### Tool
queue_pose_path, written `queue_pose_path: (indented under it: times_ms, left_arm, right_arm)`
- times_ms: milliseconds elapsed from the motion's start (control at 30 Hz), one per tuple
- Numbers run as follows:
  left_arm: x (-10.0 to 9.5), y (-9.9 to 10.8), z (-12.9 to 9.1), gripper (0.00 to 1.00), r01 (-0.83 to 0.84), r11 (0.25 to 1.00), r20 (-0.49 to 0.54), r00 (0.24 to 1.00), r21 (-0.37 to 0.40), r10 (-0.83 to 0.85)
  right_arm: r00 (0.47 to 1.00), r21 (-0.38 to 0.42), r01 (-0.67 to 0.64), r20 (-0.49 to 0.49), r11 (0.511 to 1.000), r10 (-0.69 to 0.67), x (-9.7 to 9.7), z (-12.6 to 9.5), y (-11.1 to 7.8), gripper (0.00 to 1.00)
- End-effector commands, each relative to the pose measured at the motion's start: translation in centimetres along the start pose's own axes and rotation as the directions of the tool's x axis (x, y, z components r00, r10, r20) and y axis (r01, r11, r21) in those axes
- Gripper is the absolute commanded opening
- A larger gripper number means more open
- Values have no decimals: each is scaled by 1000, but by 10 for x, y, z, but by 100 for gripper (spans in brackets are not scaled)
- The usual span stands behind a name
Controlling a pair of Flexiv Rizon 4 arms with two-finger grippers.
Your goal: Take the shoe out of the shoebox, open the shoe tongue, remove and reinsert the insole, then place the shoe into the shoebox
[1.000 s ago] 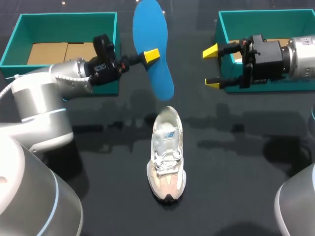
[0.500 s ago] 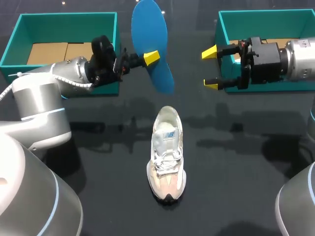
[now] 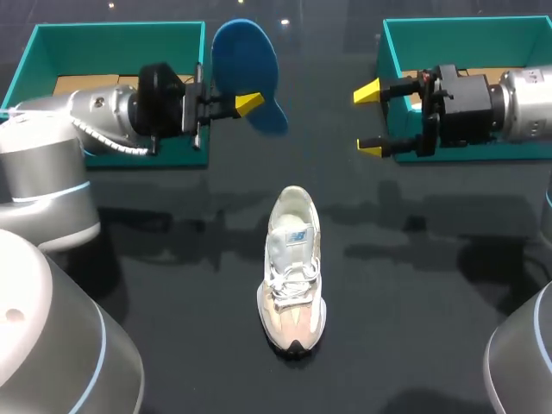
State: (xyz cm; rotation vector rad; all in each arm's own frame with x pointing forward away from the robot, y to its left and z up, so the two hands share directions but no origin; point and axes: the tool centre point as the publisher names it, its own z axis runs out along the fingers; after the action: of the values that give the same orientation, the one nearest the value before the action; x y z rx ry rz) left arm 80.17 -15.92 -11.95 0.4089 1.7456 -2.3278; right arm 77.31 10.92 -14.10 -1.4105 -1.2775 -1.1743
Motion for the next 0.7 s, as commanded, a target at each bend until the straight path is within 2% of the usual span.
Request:
queue_pose_path:
  times_ms: [33, 67, 100, 133, 233, 267, 333, 367, 433, 700]
  left_arm:
    - [-1, -1, 0, 0, -326, 945, -49, 945, -34, 324]
    - [-1, -1, 0, 0, -326, 945, -49, 945, -34, 324]
    - [2, 0, 5, 0, -423, 899, -97, 905, -115, 414]
    - [6, -1, 9, 0, -510, 851, -151, 858, -125, 492]
    - [10, -6, 14, 0, -654, 753, -213, 748, -73, 629]
    - [11, -7, 15, 0, -705, 704, -244, 699, -78, 673]
    - [12, -8, 16, 0, -808, 579, -299, 583, -111, 755]
    - [11, -8, 16, 0, -861, 491, -334, 506, -133, 795]
    - [14, -6, 16, 0, -953, 242, -421, 298, -181, 857]
    - [14, -6, 16, 0, -953, 242, -421, 298, -181, 857]
  right_arm:
    - [1000, -1, 0, 1, 1000, 0, 0, 1, 0, 100]
    - [1000, -1, 0, 1, 1000, 0, 0, 1, 0, 100]
    - [1000, -1, 0, 1, 1000, 0, 0, 1, 0, 100]
    - [1000, -1, 0, 1, 1000, 0, 0, 1, 0, 100]
    - [1000, -1, 0, 1, 1000, 0, 0, 1, 0, 100]
    - [1000, -1, 0, 1, 1000, 0, 0, 1, 0, 100]
    - [1000, -1, 0, 1, 1000, 0, 0, 1, 0, 100]
    - [1000, -1, 0, 1, 1000, 0, 0, 1, 0, 100]
    - [1000, -1, 0, 1, 1000, 0, 0, 1, 0, 100]
    - [1000, -1, 0, 1, 1000, 0, 0, 1, 0, 100]
